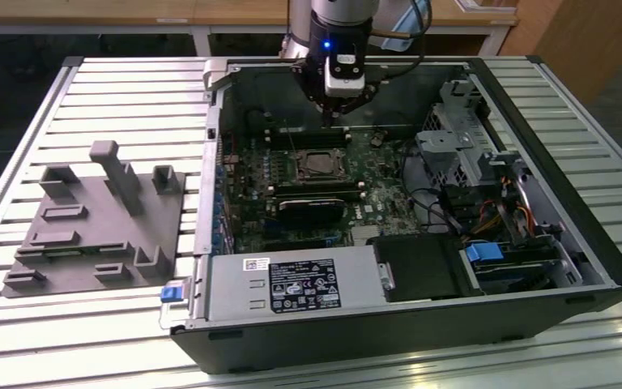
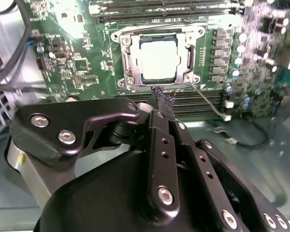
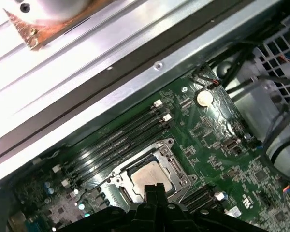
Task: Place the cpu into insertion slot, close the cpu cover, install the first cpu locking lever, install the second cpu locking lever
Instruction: 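Install the first cpu locking lever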
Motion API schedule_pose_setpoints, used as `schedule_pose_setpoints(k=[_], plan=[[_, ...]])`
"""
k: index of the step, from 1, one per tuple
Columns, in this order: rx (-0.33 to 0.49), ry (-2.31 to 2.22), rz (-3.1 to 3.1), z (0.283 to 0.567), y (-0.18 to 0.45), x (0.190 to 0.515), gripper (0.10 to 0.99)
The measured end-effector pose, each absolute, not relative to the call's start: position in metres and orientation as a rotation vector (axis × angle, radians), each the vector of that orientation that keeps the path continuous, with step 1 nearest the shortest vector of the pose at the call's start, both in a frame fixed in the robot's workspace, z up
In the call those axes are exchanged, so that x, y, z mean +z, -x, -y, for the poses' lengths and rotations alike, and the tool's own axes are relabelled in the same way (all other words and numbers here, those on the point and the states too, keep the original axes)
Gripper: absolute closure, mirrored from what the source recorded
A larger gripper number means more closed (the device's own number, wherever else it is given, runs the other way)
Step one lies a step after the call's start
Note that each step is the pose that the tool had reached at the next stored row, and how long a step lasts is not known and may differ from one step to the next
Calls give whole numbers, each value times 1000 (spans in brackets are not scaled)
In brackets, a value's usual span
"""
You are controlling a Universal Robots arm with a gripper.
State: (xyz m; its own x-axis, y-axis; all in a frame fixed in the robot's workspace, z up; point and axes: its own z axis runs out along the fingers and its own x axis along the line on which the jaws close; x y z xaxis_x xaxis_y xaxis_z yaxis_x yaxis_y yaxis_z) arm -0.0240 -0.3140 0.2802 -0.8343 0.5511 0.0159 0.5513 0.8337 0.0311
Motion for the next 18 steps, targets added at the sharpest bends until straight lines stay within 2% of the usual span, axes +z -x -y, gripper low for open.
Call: schedule_pose_setpoints(k=[18], plan=[[-52,402,3104,314,24,278,976]])
